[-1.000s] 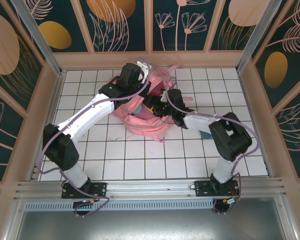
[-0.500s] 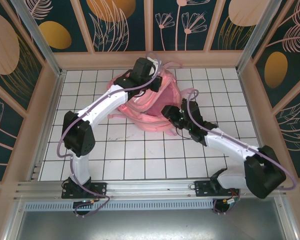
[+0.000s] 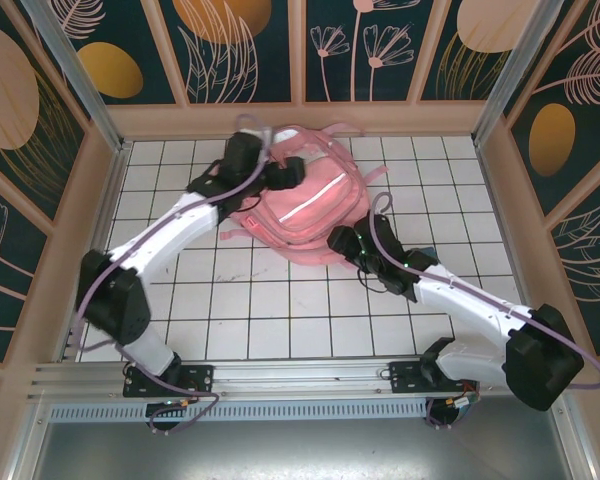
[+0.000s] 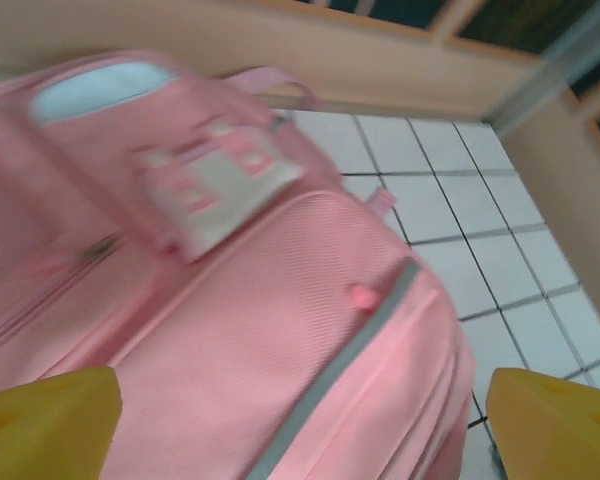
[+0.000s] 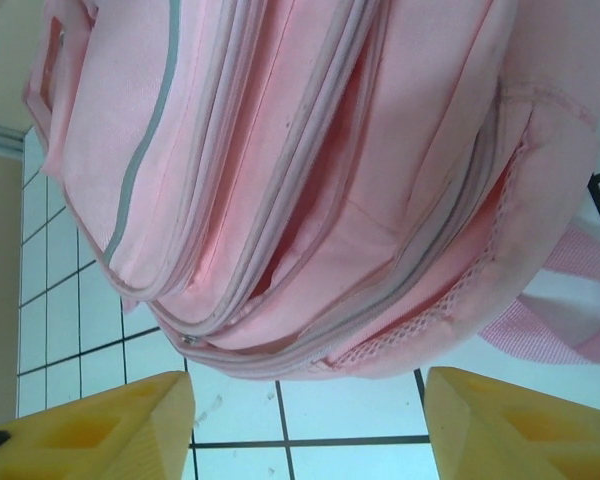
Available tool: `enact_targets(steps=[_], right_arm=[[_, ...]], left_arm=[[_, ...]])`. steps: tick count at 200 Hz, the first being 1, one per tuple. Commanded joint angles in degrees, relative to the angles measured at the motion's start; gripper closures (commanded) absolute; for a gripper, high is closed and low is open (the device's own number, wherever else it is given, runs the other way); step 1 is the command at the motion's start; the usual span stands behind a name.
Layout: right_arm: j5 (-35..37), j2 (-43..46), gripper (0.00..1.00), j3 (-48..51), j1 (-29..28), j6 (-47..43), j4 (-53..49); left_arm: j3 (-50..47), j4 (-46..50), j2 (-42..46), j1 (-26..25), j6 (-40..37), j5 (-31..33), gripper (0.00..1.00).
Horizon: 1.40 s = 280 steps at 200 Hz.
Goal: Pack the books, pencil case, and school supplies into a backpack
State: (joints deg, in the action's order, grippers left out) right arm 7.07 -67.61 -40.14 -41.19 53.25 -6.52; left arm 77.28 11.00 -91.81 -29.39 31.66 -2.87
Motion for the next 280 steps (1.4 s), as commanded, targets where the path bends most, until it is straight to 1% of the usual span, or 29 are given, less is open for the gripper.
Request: enact_targets(steps=[1,20,32,37,47,61,90,106,128,151,163,188,199,208,225,237,257,280], right_arm=[[1.54,-2.05,0.32,-2.60,-1.48,-1.37,-0.18],[1.54,-4.22,0.30,-4.16,-2.50,-1.33,0.07],[1.63,-5.67,0.29,-5.25,-3.06,-1.18,0.14],[1.56,-6.31,0.29,-5.63,-3.25,-1.14,0.11],[1.28,-7.59,0.29,-6.62,-3.49,-0.96,0.16],[0.81,-9.20,0.29,-8.08,-3.81,-0.94,0.05],[0.58,-11.03,0.30,-9.58,-4.64,-0.36,0.14],[0.57,-11.35,0.30,-9.79,-4.85,-0.03,0.17],[0.45,-11.66,0.30,-10.25,-4.87,0.12,0.13],[0.49,-11.79,0.31,-10.81,-4.91,0.02,-0.13],[0.58,-11.92,0.31,-11.00,-4.87,0.10,-0.11],[0.19,-12.59,0.31,-11.27,-4.87,-0.24,0.13],[0.03,-12.97,0.31,-11.48,-4.87,-0.34,0.17],[-0.12,-13.22,0.31,-11.51,-4.87,-0.34,0.18],[-0.39,-13.33,0.32,-11.30,-4.91,-0.31,0.47],[-0.56,-13.46,0.32,-11.15,-4.96,-0.57,0.68],[-0.75,-14.30,0.35,-11.86,-5.49,-2.54,-0.11],[2.16,-16.90,0.39,-15.71,-7.80,-6.02,-4.88]], left_arm=[[-11.23,-4.56,5.81,5.65,12.27,-3.30,0.11],[-20.07,-8.31,9.61,7.92,18.10,-5.90,0.18],[-25.08,-11.46,10.82,8.62,21.98,-6.62,0.28],[-26.49,-12.76,11.07,8.63,23.32,-6.73,0.32],[-28.62,-15.51,10.85,8.79,25.32,-7.60,0.38],[-30.06,-18.60,9.24,8.81,27.21,-9.78,0.41],[-31.63,-22.61,5.35,8.83,30.56,-12.31,0.46],[-31.55,-25.64,3.07,8.82,31.15,-15.77,0.47],[-30.79,-25.63,0.71,8.82,32.09,-16.44,0.49],[-30.35,-25.77,-1.01,8.79,33.10,-16.27,0.48],[-29.92,-26.66,-2.38,8.74,33.51,-17.17,0.48],[-29.75,-31.47,-5.63,8.80,34.29,-19.58,0.54],[-29.50,-33.46,-6.06,8.82,34.81,-21.20,0.55],[-29.38,-34.81,-8.07,8.77,35.49,-22.50,0.55],[-28.88,-35.92,-8.73,8.82,35.85,-23.67,0.56],[-28.56,-36.33,-9.11,8.81,36.14,-24.26,0.62],[-28.55,-37.26,-8.74,8.82,36.98,-25.10,0.75],[-28.58,-37.20,-6.73,8.82,37.24,-25.32,0.82]])
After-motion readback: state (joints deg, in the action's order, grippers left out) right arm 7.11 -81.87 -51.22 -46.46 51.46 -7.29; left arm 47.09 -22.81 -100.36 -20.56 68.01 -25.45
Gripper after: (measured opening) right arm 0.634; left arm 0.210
